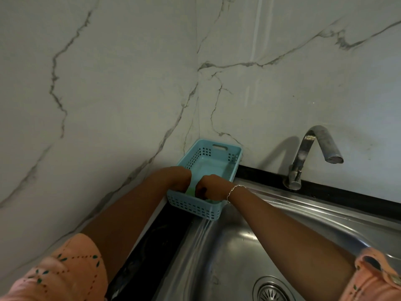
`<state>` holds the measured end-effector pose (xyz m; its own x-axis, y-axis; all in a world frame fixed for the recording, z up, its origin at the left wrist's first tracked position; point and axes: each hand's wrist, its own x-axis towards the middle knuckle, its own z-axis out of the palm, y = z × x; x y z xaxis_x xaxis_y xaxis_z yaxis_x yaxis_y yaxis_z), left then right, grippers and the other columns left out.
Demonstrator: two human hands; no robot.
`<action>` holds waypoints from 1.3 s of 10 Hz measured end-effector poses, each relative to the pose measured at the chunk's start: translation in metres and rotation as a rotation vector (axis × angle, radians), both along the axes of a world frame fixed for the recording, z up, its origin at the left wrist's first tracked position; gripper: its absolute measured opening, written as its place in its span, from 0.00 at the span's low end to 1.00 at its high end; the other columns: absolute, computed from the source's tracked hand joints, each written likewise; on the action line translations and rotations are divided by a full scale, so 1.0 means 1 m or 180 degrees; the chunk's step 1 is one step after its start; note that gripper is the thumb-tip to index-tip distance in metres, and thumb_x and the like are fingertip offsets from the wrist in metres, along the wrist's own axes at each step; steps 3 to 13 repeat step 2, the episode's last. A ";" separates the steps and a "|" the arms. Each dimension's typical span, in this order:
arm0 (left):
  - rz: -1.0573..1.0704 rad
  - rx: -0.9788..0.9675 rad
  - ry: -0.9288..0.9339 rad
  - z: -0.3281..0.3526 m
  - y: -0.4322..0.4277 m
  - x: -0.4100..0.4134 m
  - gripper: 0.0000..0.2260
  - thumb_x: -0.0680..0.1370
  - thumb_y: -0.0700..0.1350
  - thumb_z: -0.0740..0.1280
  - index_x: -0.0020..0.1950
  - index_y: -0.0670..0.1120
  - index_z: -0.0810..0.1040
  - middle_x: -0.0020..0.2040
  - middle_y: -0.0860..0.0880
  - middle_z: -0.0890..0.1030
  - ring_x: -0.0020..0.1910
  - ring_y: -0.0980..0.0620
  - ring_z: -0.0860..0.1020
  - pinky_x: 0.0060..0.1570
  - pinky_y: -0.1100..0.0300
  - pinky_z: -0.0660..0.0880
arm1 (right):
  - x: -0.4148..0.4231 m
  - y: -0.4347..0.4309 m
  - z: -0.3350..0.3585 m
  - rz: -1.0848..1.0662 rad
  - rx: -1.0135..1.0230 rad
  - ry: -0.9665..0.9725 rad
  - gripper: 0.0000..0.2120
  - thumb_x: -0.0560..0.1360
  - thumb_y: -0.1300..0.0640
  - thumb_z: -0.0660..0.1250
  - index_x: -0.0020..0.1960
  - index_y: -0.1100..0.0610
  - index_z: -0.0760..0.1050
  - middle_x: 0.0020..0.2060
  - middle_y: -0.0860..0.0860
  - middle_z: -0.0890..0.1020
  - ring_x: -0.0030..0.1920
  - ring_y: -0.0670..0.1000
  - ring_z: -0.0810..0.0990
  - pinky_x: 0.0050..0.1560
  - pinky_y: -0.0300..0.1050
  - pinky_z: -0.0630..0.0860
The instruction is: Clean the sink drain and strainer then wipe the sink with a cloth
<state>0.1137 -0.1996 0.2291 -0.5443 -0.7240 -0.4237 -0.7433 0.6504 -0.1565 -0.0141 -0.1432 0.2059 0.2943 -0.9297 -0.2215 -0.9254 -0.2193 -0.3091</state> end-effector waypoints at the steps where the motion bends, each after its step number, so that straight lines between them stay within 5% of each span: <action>1: 0.0155 -0.0298 0.0531 0.001 0.014 0.004 0.14 0.78 0.41 0.61 0.62 0.38 0.74 0.61 0.38 0.76 0.58 0.41 0.75 0.57 0.50 0.73 | -0.001 0.014 -0.002 -0.0233 -0.0453 0.0103 0.12 0.75 0.64 0.62 0.57 0.61 0.79 0.55 0.59 0.81 0.56 0.60 0.78 0.56 0.50 0.75; 2: 0.0243 -0.0619 0.1093 -0.003 0.024 0.003 0.17 0.79 0.46 0.59 0.66 0.40 0.70 0.64 0.39 0.73 0.63 0.42 0.72 0.60 0.50 0.70 | -0.005 0.025 -0.006 -0.0537 -0.0918 0.0174 0.14 0.76 0.63 0.61 0.61 0.59 0.75 0.57 0.60 0.77 0.59 0.60 0.75 0.57 0.51 0.73; 13: 0.0243 -0.0619 0.1093 -0.003 0.024 0.003 0.17 0.79 0.46 0.59 0.66 0.40 0.70 0.64 0.39 0.73 0.63 0.42 0.72 0.60 0.50 0.70 | -0.005 0.025 -0.006 -0.0537 -0.0918 0.0174 0.14 0.76 0.63 0.61 0.61 0.59 0.75 0.57 0.60 0.77 0.59 0.60 0.75 0.57 0.51 0.73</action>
